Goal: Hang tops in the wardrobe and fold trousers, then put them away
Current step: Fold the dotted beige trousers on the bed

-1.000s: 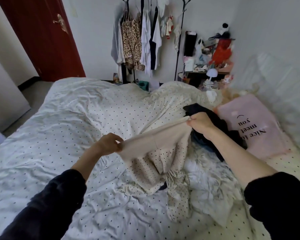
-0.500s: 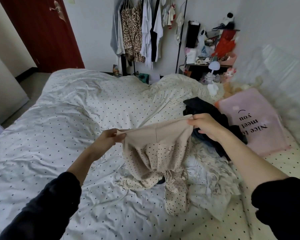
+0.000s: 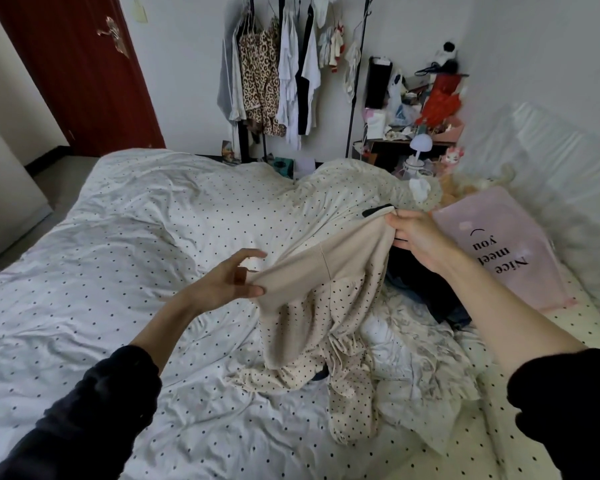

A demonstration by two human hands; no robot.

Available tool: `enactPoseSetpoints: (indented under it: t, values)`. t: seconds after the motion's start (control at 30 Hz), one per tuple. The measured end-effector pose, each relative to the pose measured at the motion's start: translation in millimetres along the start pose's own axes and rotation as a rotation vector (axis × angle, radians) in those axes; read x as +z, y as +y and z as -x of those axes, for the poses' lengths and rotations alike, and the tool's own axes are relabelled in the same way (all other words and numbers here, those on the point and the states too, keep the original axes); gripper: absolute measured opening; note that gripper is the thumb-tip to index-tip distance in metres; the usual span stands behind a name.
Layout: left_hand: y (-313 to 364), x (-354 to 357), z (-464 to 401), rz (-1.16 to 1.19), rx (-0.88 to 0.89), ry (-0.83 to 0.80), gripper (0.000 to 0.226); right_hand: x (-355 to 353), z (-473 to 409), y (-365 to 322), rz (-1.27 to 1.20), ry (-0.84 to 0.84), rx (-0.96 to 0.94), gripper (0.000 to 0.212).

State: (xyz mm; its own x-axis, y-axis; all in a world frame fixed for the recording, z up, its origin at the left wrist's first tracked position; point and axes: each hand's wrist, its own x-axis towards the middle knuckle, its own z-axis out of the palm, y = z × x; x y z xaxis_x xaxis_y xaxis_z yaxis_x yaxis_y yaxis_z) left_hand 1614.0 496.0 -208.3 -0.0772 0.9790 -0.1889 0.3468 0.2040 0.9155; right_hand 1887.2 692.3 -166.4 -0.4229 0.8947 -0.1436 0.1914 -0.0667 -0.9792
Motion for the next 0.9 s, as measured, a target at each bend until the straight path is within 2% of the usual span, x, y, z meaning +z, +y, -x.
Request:
enactPoseSetpoints:
  t: [0.07, 0.1, 0.23, 0.27, 0.4, 0.47, 0.57, 0.63, 0.77, 0.83, 0.9]
  values:
    - [2, 5, 0, -0.118, 0.085, -0.058, 0.062, 1, 0, -1, 0.033, 0.040, -0.017, 0.018]
    - [3, 7, -1, -0.179, 0.122, -0.079, 0.061, 2, 0, -1, 0.049, 0.054, -0.019, 0.018]
    - [5, 8, -8, -0.341, 0.158, -0.021, 0.013, -4, -2, -6, 0.123, 0.101, -0.011, 0.019]
    - [6, 6, -10, -0.392, 0.145, 0.017, 0.007, -5, -2, -7, 0.142, 0.111, -0.008, 0.022]
    - [6, -2, -16, -0.692, 0.068, 0.131, 0.023, -9, -2, -10, 0.234, 0.149, -0.032, 0.024]
    - [6, -8, -17, -0.733, 0.056, 0.198, 0.024, -13, -1, -10, 0.250, 0.168, -0.049, 0.026]
    - [9, -19, -17, -0.655, 0.067, 0.358, 0.029, -16, 2, -12, 0.251, 0.164, -0.061, 0.022]
    - [11, -22, -19, -0.568, 0.067, 0.455, 0.024, -17, 2, -14, 0.242, 0.140, -0.049, 0.016]
    - [22, -24, -24, -0.138, 0.018, 0.583, 0.023, -17, 2, -21, 0.183, 0.115, -0.012, 0.016]
    - [34, -28, -27, 0.055, 0.004, 0.642, 0.019, -16, 0, -26, 0.122, 0.137, -0.010, 0.022]
    - [48, -31, -31, 0.075, -0.029, 0.654, 0.019, -12, -1, -29, 0.136, 0.178, -0.033, 0.018]
